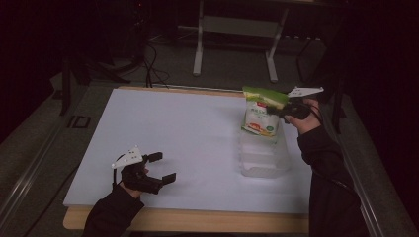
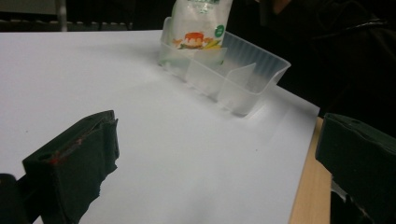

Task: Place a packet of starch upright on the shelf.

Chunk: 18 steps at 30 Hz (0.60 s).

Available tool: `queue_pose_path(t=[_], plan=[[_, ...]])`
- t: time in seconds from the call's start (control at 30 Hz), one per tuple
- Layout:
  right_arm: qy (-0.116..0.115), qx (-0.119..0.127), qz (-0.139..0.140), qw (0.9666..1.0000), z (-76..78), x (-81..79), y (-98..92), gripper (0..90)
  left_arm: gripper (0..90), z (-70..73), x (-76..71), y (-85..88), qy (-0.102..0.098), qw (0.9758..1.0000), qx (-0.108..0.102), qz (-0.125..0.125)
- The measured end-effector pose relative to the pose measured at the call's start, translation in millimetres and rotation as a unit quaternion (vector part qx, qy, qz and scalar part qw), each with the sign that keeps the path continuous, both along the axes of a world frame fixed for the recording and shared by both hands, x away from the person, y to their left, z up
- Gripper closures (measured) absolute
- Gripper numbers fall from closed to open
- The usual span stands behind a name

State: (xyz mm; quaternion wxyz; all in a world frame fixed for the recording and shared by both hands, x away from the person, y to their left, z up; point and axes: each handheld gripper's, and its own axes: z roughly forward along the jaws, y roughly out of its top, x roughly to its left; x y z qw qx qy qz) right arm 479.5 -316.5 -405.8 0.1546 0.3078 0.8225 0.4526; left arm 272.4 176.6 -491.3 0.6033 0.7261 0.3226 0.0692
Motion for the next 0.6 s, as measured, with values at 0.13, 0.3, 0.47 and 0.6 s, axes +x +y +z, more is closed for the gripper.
queue_pose_path(t=[0.13, 0.3, 0.47, 0.6], plan=[[-0.004, -0.009, -0.012, 0.9999, -3.3, 0.3, -4.0, 82.8, 0.0, 0.2, -0.3, -0.1, 0.000, 1.0000, -0.001, 0.000], [-0.002, -0.017, -0.020, 0.9996, -1.4, 0.7, -0.7, 82.1, 0.0, 1.0, 0.3, 1.0, -0.002, 1.0000, -0.006, 0.002], [0.000, -0.017, -0.026, 0.9995, -0.2, 0.7, 0.4, 78.0, 0.0, 0.1, 1.0, 0.8, -0.003, 1.0000, -0.006, 0.001], [-0.008, 0.009, -0.044, 0.9989, 8.2, -2.8, -1.8, 65.7, 0.0, 0.9, 0.4, -0.9, -0.006, 1.0000, -0.003, 0.000]])
